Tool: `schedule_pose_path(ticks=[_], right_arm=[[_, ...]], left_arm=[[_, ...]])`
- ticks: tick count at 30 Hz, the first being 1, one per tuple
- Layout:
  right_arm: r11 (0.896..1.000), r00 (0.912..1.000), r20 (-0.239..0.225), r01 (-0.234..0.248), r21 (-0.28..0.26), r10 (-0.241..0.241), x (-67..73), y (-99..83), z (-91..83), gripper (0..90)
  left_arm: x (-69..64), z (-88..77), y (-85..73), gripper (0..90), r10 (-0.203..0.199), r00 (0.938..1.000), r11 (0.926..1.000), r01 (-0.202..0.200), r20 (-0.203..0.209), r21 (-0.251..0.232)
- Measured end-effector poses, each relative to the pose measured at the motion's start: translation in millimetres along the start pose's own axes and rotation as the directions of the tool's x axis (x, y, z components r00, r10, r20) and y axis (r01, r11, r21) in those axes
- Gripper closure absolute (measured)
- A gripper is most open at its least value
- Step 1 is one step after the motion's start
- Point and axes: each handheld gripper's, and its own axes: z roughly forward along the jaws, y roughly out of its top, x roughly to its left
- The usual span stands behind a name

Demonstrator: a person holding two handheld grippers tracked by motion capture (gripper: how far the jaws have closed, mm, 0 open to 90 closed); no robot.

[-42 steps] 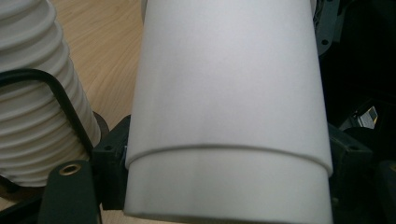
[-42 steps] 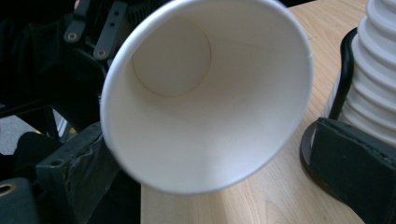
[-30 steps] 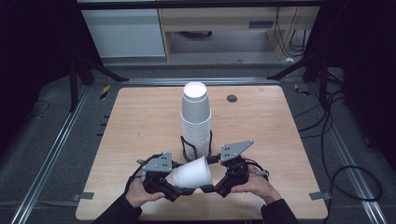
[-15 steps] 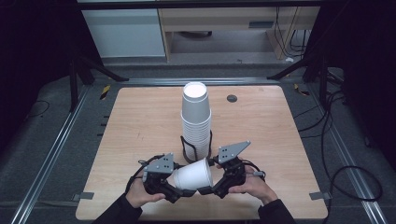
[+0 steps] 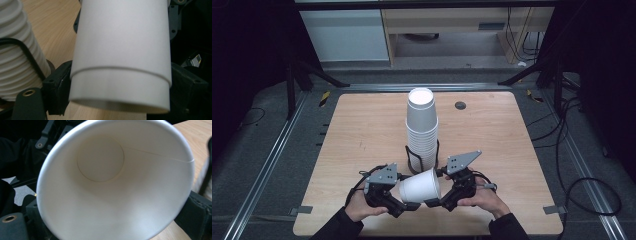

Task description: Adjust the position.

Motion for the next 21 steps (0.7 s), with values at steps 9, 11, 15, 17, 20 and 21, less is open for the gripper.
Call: schedule_pose_path(ticks=[9,11,15,17,20,21], right_arm=[[0.997,0.9943,0.099,0.032,0.066,-0.038,-5.4,11.9,-15.0,6.9],[0.994,0.9922,0.113,0.041,0.103,-0.052,-6.1,16.2,-13.5,6.9],[0.987,0.9910,0.112,0.055,0.153,-0.073,-7.0,23.8,-7.1,6.9],[0.981,0.9900,0.111,0.066,0.180,-0.087,-7.3,26.1,-2.0,6.9],[0.972,0.9891,0.107,0.075,0.223,-0.101,-7.7,27.8,6.5,6.9],[0.967,0.9889,0.105,0.077,0.242,-0.105,-7.4,28.6,10.0,6.9]], left_arm=[[9.5,-9.4,-3.2,11.3,-0.032,0.9979,0.9954,0.037,-0.056,0.088],[11.1,-7.5,-4.5,10.9,-0.029,0.9973,0.9922,0.037,-0.067,0.119],[11.3,-2.9,-6.0,10.5,-0.025,0.9967,0.9893,0.036,-0.077,0.141],[11.2,-1.9,-5.7,10.4,-0.016,0.9970,0.9877,0.027,-0.076,0.154],[10.7,0.0,-6.0,10.3,-0.014,0.9972,0.9862,0.026,-0.074,0.164],[10.8,0.2,-6.0,10.4,-0.012,0.9972,0.9851,0.024,-0.073,0.170]])
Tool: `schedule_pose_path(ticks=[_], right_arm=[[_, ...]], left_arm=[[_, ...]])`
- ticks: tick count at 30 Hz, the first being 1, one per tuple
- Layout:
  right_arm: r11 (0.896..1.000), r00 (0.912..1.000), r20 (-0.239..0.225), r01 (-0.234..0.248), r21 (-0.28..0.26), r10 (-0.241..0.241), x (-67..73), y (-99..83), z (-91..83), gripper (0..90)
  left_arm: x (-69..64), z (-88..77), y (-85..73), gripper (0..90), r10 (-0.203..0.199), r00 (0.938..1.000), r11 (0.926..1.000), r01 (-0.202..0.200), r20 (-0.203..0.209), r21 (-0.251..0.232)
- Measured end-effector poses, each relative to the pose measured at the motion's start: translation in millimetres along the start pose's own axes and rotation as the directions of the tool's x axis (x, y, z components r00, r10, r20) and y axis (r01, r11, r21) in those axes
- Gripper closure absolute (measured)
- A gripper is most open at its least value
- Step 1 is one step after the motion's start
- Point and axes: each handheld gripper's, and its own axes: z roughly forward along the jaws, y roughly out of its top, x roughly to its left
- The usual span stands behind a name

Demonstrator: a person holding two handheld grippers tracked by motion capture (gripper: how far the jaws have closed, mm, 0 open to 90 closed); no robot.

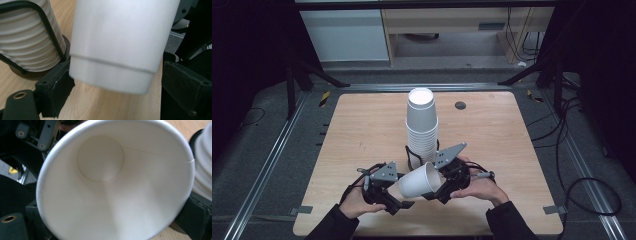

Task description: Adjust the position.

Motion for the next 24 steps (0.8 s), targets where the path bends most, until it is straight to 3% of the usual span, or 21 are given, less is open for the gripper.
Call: schedule_pose_path(ticks=[3,11,24], right_arm=[[1.000,0.9997,-0.026,0.002,0.018,-0.001,0.2,3.6,7.4,6.9],[0.998,0.9990,-0.041,0.017,0.054,-0.015,2.1,5.4,15.9,6.9],[0.998,0.9979,-0.059,0.029,0.063,-0.025,3.8,6.8,20.1,7.0]], left_arm=[[0.0,0.3,-0.3,11.0,0.004,1.0000,1.0000,-0.004,0.000,0.008],[-0.8,2.7,-0.4,13.0,0.011,0.9999,0.9996,-0.011,0.002,0.025],[-3.0,3.7,-0.9,21.5,0.034,0.9994,0.9991,-0.034,0.004,0.026]])
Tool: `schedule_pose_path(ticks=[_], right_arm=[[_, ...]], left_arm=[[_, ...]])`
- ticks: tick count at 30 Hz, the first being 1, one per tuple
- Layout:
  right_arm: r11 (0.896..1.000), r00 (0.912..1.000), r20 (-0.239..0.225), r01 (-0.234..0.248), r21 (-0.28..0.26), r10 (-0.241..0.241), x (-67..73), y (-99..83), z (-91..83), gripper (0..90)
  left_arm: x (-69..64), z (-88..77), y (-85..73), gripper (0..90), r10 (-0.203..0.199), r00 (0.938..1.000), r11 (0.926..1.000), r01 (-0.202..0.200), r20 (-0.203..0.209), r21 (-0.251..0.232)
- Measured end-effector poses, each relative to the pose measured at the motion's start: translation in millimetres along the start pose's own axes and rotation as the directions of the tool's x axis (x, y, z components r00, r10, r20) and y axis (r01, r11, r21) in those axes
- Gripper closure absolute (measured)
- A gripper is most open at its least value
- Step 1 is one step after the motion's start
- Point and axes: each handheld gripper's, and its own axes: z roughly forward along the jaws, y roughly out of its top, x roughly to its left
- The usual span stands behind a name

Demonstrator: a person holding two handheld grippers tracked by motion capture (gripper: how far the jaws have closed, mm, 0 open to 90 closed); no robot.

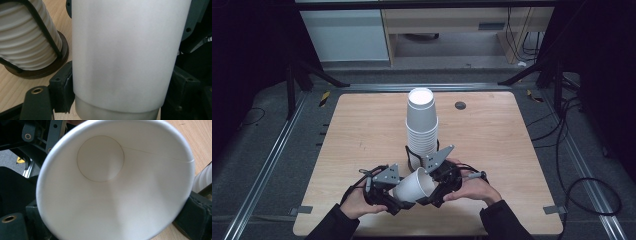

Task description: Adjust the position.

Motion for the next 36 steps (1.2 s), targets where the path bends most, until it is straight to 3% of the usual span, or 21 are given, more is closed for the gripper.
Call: schedule_pose_path(ticks=[17,24,30,31,33,36], right_arm=[[1.000,0.9999,0.010,-0.008,-0.017,0.008,0.1,-1.0,-0.1,3.7],[0.995,0.9994,0.025,-0.021,-0.095,0.024,-0.7,-2.7,-16.7,2.7],[0.989,0.9963,0.070,-0.039,-0.145,0.049,-0.1,-8.1,-34.3,2.5],[0.984,0.9948,0.083,-0.044,-0.172,0.059,0.6,-11.6,-41.1,2.6],[0.979,0.9940,0.075,-0.064,-0.196,0.080,0.6,-15.0,-44.9,2.6],[0.974,0.9925,0.079,-0.075,-0.215,0.093,0.9,-19.2,-47.0,2.6]], left_arm=[[1.8,-2.2,-1.1,22.3,-0.007,1.0000,1.0000,0.007,0.001,-0.001],[3.9,-6.4,-2.6,22.2,-0.014,0.9999,0.9997,0.014,-0.001,-0.017],[8.1,-17.2,-5.3,22.1,-0.033,0.9990,0.9969,0.030,-0.029,-0.073],[8.6,-19.8,-5.5,22.2,-0.039,0.9985,0.9951,0.035,-0.038,-0.092],[9.4,-23.8,-5.6,22.2,-0.045,0.9979,0.9906,0.038,-0.046,-0.131],[9.1,-24.6,-5.4,22.2,-0.045,0.9975,0.9888,0.037,-0.054,-0.145]])
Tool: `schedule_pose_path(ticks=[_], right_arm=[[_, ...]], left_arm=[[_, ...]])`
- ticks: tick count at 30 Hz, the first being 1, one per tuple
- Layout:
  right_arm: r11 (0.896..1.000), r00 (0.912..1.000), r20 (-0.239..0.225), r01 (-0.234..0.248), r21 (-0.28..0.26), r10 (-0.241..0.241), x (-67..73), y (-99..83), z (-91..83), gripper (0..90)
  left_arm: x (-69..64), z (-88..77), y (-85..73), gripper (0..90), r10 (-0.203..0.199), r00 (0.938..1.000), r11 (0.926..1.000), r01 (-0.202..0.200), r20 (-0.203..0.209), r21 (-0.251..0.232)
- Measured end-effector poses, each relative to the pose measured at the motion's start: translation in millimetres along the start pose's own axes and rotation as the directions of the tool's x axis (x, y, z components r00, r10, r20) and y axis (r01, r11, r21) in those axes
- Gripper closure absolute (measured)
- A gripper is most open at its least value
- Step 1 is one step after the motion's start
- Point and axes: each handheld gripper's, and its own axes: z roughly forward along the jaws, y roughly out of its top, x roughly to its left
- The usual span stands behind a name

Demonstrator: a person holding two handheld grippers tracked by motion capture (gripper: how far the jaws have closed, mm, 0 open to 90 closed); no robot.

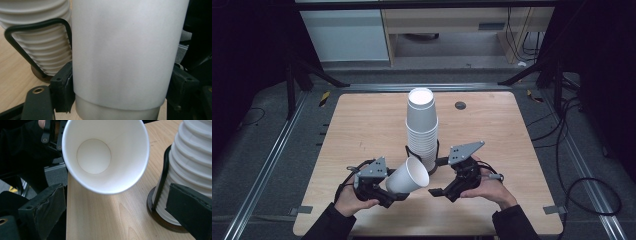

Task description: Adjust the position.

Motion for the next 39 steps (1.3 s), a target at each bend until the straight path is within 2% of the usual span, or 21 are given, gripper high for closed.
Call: schedule_pose_path(ticks=[5,8,23,30,39], right_arm=[[0.999,0.9996,-0.006,-0.028,-0.032,0.028,1.3,-5.5,2.2,2.6],[0.998,0.9989,-0.029,-0.038,-0.049,0.037,2.9,-6.4,6.0,2.6],[0.996,0.9948,-0.091,-0.053,-0.069,0.047,6.4,-4.3,24.2,2.6],[0.996,0.9938,-0.102,-0.052,-0.067,0.045,7.3,-3.9,28.7,4.2],[0.996,0.9953,-0.089,-0.045,-0.078,0.038,7.7,-5.1,29.2,7.1]], left_arm=[[-3.3,5.7,0.8,22.2,0.005,1.0000,0.9999,-0.005,0.009,-0.016],[-6.3,9.7,1.5,22.2,0.011,0.9998,0.9998,-0.011,0.017,-0.017],[-17.4,19.2,5.7,22.2,0.050,0.9983,0.9985,-0.050,0.029,-0.024],[-19.1,24.1,5.2,22.2,0.050,0.9980,0.9986,-0.050,0.037,-0.016],[-18.2,24.4,5.0,22.1,0.040,0.9982,0.9990,-0.040,0.043,-0.018]])
